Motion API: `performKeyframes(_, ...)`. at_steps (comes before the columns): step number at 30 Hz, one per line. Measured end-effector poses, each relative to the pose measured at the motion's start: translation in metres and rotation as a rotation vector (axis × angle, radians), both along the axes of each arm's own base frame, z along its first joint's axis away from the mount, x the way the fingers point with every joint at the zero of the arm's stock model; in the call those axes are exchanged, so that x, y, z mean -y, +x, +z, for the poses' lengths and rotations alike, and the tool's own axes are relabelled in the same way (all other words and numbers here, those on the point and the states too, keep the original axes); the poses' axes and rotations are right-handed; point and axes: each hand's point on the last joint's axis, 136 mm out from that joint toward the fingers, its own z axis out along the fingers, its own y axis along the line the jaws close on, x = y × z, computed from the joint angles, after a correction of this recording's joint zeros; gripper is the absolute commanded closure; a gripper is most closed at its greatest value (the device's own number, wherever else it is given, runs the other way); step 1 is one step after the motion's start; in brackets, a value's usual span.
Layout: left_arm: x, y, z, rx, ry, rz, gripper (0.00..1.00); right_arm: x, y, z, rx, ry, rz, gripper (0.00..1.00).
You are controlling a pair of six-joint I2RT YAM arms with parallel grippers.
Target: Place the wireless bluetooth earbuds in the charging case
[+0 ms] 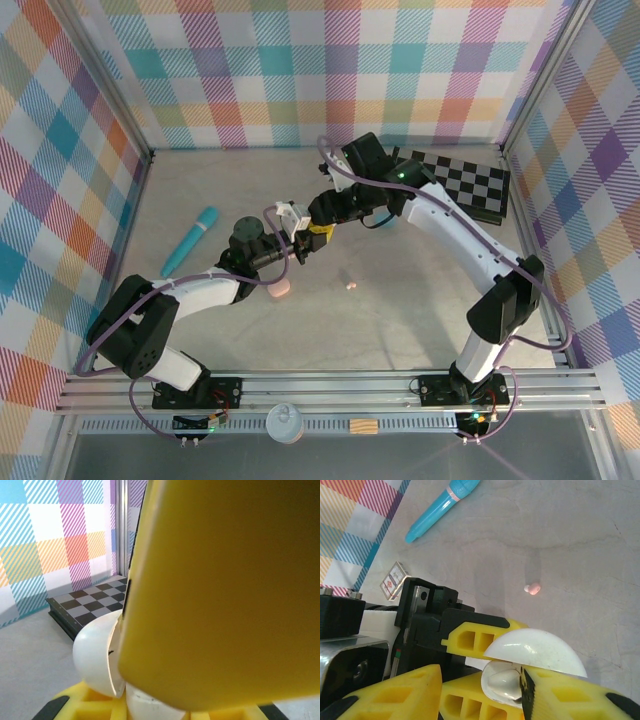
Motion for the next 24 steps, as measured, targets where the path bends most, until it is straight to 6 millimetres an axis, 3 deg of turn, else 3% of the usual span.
performKeyframes(6, -0.003, -0.005, -0.002, 0.029, 0.018, -0.003, 0.86, 0.015, 0.004, 0.006, 0.035, 0.009, -0.057, 0.47)
performKeyframes(13, -0.006, -0.014, 0.012, 0.124, 0.047, -0.014, 0.86, 0.031, 0.021, 0.013, 0.072, 0.013, -0.147, 0.45)
performKeyframes(24, -0.01, -0.024, 0.008, 0.214, 0.148, -0.031, 0.86, 0.028, 0.028, -0.012, -0.008, -0.036, -0.16, 0.39)
